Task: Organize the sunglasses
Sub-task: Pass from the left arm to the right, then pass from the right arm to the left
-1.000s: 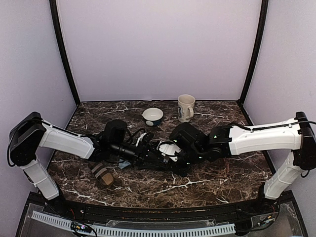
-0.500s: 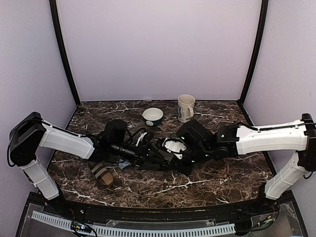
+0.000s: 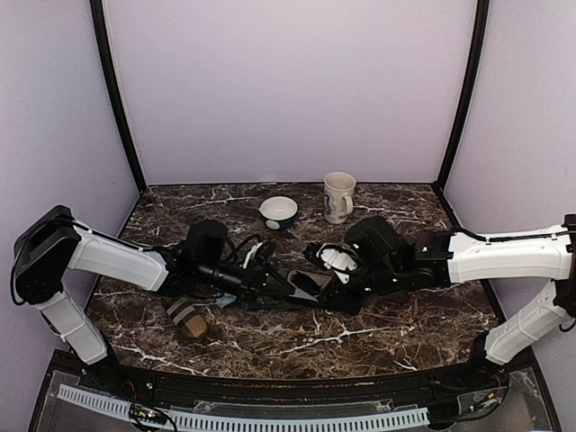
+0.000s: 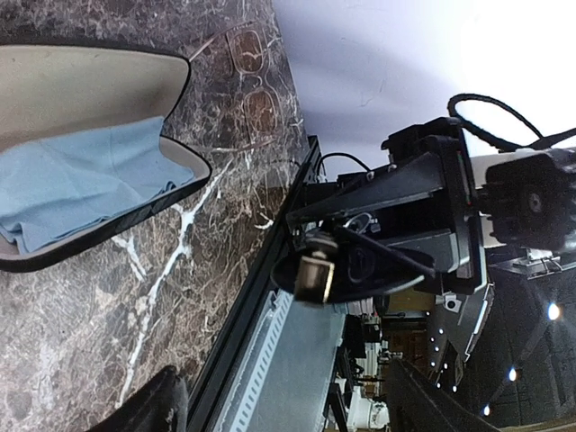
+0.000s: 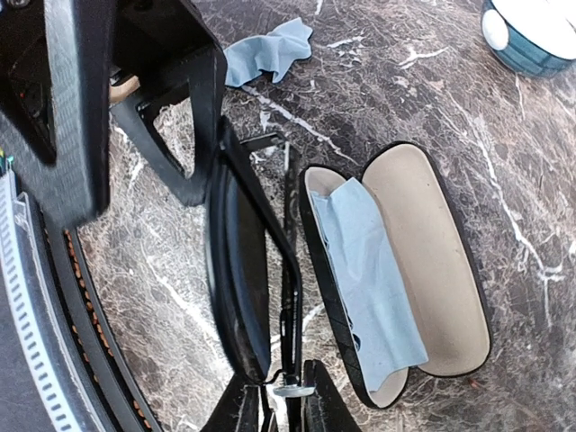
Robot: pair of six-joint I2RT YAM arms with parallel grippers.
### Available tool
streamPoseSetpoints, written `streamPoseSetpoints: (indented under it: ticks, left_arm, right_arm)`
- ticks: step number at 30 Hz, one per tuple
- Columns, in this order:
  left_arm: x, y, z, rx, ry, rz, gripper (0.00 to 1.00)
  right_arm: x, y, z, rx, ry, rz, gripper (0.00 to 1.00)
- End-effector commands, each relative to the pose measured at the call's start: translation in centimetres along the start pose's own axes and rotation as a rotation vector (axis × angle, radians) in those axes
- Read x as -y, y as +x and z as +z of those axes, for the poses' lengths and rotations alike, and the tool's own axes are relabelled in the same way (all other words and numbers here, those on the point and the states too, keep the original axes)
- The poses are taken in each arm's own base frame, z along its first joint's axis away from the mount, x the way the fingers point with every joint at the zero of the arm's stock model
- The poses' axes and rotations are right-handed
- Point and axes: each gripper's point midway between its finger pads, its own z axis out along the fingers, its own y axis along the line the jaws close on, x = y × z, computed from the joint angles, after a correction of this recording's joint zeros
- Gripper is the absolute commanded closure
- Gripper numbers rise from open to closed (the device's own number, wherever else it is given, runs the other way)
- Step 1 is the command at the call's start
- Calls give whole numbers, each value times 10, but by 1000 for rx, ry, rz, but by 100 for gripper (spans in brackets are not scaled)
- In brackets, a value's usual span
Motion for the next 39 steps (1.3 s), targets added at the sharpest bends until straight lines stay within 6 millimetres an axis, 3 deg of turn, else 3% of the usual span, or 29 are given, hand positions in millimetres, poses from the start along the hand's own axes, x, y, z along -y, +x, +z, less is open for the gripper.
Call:
streamPoseSetpoints:
  ticks: [1, 6, 11, 18, 23, 34, 39]
  left_arm:
    - [16, -11, -15, 68, -23, 134, 22]
    - [22, -28, -27, 200, -93, 213, 8]
    - [24, -41, -33, 321, -142, 244, 1]
    - [26, -57, -33, 446, -242, 245, 1]
    - [39, -70, -32, 502, -230, 261, 1]
    - [33, -79, -13, 470, -249, 235, 1]
    - [33, -81, -8, 462, -258, 244, 7]
  right_arm:
    - [-2, -12, -9, 95, -55, 84, 84]
    - [-3, -29, -11, 174, -80, 216, 83]
    - [3, -53, -6, 304, -75, 401, 84]
    - [10, -62, 2, 355, 38, 497, 84]
    - [4, -64, 10, 354, 51, 512, 84]
    - [-2, -68, 16, 348, 72, 492, 83]
    - [-1, -68, 16, 350, 83, 492, 83]
